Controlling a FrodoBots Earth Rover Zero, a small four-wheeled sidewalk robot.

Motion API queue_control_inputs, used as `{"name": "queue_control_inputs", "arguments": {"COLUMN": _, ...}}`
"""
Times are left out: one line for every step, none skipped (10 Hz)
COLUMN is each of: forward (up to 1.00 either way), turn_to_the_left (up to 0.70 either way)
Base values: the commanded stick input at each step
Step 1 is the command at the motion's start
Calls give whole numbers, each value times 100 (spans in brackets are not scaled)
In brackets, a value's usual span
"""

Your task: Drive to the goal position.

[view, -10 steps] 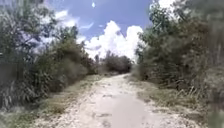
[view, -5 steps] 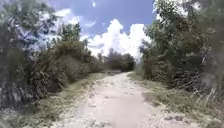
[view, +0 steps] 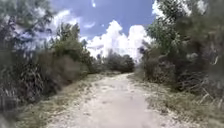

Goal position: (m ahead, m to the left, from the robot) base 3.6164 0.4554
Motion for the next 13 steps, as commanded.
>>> {"name": "queue_control_inputs", "arguments": {"forward": 50, "turn_to_the_left": 0}}
{"name": "queue_control_inputs", "arguments": {"forward": 50, "turn_to_the_left": 0}}
{"name": "queue_control_inputs", "arguments": {"forward": 50, "turn_to_the_left": 0}}
{"name": "queue_control_inputs", "arguments": {"forward": 50, "turn_to_the_left": 0}}
{"name": "queue_control_inputs", "arguments": {"forward": 50, "turn_to_the_left": 0}}
{"name": "queue_control_inputs", "arguments": {"forward": 50, "turn_to_the_left": 0}}
{"name": "queue_control_inputs", "arguments": {"forward": 50, "turn_to_the_left": 0}}
{"name": "queue_control_inputs", "arguments": {"forward": 50, "turn_to_the_left": 0}}
{"name": "queue_control_inputs", "arguments": {"forward": 50, "turn_to_the_left": 0}}
{"name": "queue_control_inputs", "arguments": {"forward": 50, "turn_to_the_left": 0}}
{"name": "queue_control_inputs", "arguments": {"forward": 50, "turn_to_the_left": 0}}
{"name": "queue_control_inputs", "arguments": {"forward": 50, "turn_to_the_left": 0}}
{"name": "queue_control_inputs", "arguments": {"forward": 50, "turn_to_the_left": 0}}
